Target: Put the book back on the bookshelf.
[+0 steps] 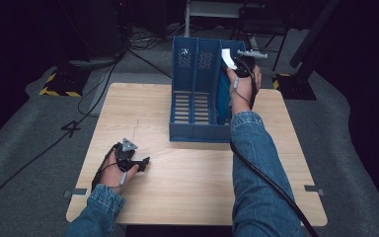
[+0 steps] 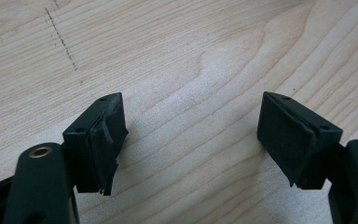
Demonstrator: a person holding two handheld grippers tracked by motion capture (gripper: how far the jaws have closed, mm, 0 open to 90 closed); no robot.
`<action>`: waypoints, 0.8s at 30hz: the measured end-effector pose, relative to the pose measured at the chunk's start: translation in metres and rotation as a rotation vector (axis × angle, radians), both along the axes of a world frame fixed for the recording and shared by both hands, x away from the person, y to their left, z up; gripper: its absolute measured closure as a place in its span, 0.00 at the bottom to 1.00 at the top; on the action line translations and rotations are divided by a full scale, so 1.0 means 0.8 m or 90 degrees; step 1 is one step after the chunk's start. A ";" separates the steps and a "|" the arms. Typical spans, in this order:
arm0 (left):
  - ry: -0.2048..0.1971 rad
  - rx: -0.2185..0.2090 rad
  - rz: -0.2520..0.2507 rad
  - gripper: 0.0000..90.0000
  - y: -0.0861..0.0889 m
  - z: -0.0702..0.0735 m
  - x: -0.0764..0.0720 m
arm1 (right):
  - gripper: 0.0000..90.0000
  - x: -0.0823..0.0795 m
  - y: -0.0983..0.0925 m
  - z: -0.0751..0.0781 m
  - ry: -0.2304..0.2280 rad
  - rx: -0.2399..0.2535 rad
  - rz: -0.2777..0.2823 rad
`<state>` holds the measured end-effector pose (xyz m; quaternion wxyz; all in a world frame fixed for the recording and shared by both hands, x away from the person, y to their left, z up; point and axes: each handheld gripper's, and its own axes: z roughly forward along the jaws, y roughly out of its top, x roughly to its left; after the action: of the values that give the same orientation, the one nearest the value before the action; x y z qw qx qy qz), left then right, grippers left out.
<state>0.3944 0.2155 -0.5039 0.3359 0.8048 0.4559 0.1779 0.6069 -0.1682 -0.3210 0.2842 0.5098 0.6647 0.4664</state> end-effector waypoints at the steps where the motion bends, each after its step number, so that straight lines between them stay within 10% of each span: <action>1: 0.001 -0.001 0.000 0.27 0.000 0.000 0.000 | 0.67 0.002 0.000 0.000 0.000 0.000 -0.001; 11: 0.001 0.000 -0.001 0.27 0.000 0.000 0.000 | 0.55 0.006 -0.002 0.000 -0.006 -0.011 0.032; 24: 0.002 -0.005 -0.002 0.27 0.000 0.000 0.000 | 0.46 -0.049 -0.030 0.049 -0.041 -0.009 0.075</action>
<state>0.3944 0.2153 -0.5039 0.3383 0.8047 0.4557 0.1743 0.5677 -0.1920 -0.2819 0.2810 0.4523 0.6872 0.4942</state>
